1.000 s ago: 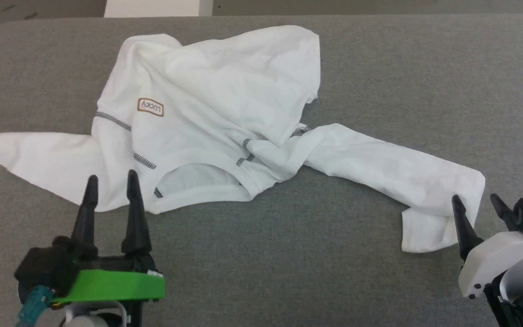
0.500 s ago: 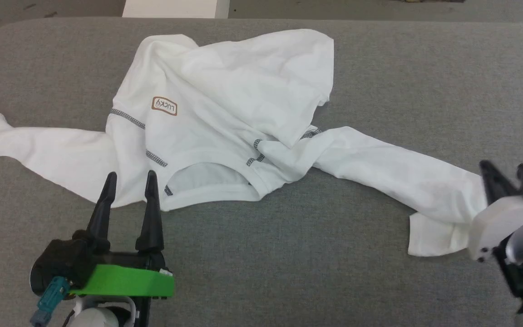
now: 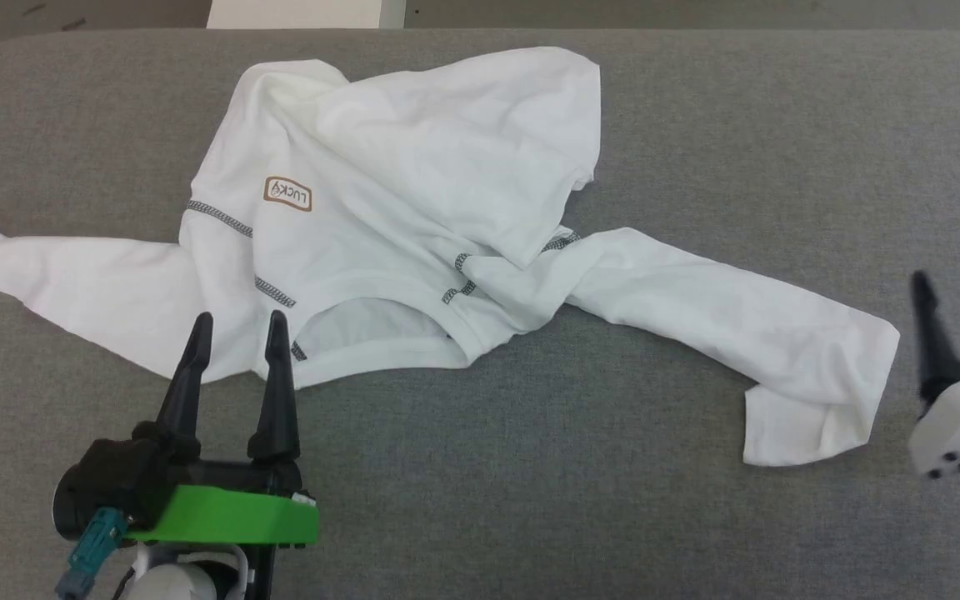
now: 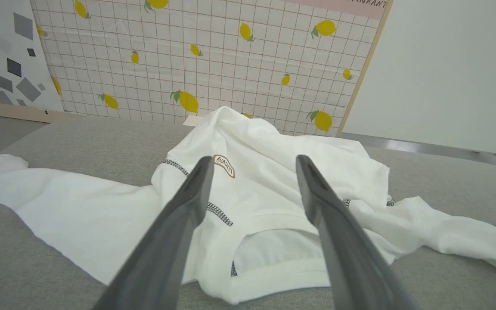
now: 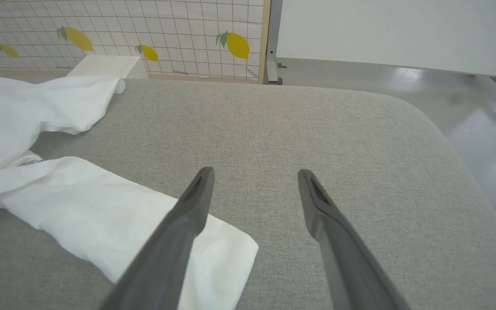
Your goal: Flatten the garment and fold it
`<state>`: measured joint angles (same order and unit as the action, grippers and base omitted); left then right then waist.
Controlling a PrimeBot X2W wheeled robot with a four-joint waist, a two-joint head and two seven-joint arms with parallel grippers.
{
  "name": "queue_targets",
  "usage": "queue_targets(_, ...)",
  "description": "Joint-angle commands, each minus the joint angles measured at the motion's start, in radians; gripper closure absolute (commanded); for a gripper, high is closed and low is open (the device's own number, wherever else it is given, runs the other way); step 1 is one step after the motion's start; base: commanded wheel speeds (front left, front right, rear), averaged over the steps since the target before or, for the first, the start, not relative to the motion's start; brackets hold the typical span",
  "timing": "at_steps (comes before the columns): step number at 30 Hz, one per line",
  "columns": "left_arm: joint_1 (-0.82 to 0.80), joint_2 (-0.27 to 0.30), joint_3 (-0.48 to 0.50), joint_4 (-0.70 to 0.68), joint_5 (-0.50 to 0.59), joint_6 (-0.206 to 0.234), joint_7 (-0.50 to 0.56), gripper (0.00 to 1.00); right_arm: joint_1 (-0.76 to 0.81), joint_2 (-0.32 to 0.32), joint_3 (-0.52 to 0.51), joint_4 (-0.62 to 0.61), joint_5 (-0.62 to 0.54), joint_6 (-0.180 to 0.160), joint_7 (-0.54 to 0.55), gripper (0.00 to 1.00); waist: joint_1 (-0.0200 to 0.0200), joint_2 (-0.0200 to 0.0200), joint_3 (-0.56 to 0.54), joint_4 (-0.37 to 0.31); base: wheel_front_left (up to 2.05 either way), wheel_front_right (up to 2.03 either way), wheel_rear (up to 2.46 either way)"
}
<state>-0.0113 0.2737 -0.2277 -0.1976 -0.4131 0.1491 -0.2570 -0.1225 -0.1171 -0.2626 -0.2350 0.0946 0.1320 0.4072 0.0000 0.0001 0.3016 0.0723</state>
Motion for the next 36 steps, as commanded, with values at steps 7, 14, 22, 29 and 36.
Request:
queue_targets(7,-0.009,-0.002,0.006,-0.001,0.01,-0.009,-0.005,0.0,0.059,0.013,0.095,0.064,0.031,-0.001,0.037,0.0,0.0,-0.0001,0.004,-0.002,0.0,0.0,0.0)
queue_targets(14,-0.027,-0.008,-0.009,-0.002,0.012,-0.014,-0.004,0.0,0.073,-0.025,0.126,0.135,0.037,-0.001,0.161,0.0,0.0,-0.0001,0.047,0.013,0.0,0.0,0.0)
queue_targets(22,-0.049,-0.017,-0.011,0.01,0.019,-0.017,-0.004,0.0,0.028,-0.02,0.113,0.16,0.038,-0.001,0.187,1.0,0.0,-0.0001,0.077,0.019,0.0,0.0,0.0)
queue_targets(29,-0.055,-0.024,0.001,0.025,0.02,-0.02,-0.005,0.0,-0.059,-0.089,0.091,0.096,0.013,-0.001,0.146,1.0,0.0,-0.0001,0.04,-0.004,0.0,0.0,0.0)
queue_targets(36,-0.055,-0.02,0.006,0.017,0.023,-0.025,-0.005,0.0,-0.155,-0.279,0.006,0.111,-0.021,-0.001,0.176,1.0,0.0,-0.0001,0.041,-0.004,0.0,0.0,0.0)
